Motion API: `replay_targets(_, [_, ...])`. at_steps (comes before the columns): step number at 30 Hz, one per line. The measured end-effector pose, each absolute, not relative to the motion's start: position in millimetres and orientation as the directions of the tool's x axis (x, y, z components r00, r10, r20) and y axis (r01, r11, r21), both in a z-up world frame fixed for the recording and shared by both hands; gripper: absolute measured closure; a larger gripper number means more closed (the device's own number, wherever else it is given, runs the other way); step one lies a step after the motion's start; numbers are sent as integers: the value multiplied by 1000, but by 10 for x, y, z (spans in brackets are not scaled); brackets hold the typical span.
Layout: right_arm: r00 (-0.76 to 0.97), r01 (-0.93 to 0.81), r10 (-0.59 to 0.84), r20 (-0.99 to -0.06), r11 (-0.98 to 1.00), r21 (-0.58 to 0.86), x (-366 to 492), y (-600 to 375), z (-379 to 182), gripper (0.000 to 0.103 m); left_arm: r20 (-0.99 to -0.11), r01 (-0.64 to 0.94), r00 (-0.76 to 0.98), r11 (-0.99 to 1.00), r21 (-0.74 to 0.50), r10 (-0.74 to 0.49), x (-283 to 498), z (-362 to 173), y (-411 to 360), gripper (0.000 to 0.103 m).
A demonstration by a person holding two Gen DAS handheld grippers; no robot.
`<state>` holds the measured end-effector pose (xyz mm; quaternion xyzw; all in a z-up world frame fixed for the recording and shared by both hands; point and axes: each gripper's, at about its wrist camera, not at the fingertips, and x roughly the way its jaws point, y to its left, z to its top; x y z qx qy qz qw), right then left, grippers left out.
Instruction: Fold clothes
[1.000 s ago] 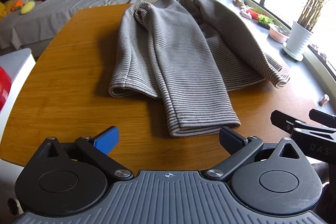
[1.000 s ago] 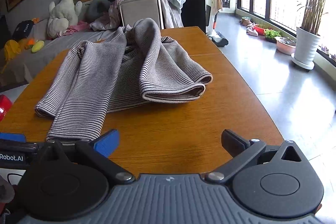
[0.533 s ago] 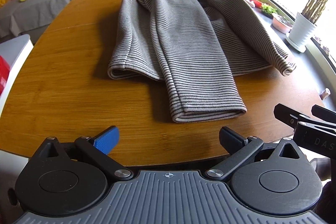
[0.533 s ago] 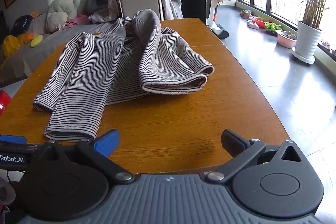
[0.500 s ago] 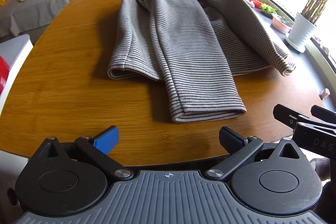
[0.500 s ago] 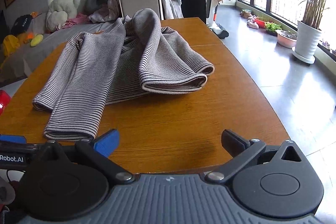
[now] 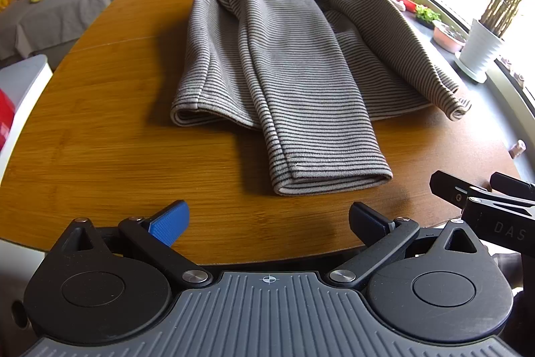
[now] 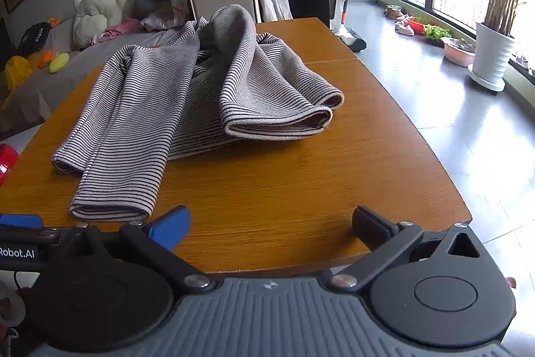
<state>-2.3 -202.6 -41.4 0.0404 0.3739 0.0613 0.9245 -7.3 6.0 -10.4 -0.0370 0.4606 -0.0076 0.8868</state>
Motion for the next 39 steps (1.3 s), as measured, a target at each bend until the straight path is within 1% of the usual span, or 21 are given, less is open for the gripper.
replay_targets(39, [708, -98, 146, -691, 989, 109, -10, -1990, -422, 0, -811, -32, 584, 996, -80, -46, -20, -136, 64, 0])
